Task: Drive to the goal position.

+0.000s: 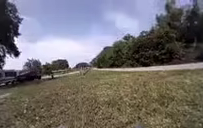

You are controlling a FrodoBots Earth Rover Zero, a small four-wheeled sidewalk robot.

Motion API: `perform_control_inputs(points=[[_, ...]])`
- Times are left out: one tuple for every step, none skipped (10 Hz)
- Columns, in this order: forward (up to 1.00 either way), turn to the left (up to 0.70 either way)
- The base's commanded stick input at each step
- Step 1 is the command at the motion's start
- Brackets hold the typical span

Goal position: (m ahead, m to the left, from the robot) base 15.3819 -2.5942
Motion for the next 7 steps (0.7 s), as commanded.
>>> perform_control_inputs(points=[[0.7,0.0],[0.7,0.0],[0.7,0.0],[0.7,0.0],[0.7,0.0],[0.7,0.0],[0.7,0.0]])
